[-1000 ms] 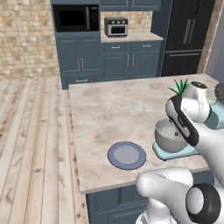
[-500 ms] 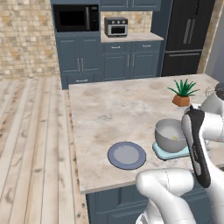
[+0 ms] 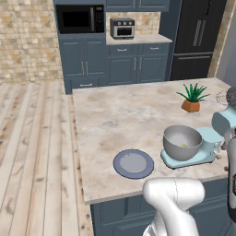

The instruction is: Add butter and sugar cubes to the stand mixer bowl and then turn on the stand mixer to begin making frosting.

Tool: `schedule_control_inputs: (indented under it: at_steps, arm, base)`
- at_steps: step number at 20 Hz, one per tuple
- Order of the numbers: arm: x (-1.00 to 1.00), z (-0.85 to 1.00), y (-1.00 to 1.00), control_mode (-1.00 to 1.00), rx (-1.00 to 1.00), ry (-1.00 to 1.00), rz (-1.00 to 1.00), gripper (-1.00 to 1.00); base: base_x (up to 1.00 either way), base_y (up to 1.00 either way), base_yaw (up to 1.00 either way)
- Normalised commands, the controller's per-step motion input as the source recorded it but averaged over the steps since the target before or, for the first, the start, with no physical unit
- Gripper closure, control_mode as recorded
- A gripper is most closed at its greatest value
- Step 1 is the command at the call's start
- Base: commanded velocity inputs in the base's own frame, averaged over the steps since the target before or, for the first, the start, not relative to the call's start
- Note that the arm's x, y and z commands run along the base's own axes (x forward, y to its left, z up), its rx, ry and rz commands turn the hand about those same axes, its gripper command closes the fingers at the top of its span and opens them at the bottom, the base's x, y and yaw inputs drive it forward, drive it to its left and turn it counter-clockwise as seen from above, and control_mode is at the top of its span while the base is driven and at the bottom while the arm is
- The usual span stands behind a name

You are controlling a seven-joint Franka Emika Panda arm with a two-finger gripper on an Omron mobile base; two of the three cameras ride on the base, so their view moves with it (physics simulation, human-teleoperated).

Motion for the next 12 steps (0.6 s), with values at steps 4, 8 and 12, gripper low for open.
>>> schedule_control_inputs:
  at_steps: [4, 8, 12]
  arm:
    - [-0.23, -0.50, -0.60, -1.00, 0.07, -0.05, 0.00, -1.00]
    - [-0.04, -0.44, -0.54, -1.00, 0.09, -0.02, 0.00, -1.00]
    - [0.24, -0.31, -0.36, -1.00, 0.10, -0.01, 0.00, -1.00]
  base:
    - [0.00, 0.00, 0.00]
    - [0.00, 0.00, 0.00]
    - [0.00, 0.00, 0.00]
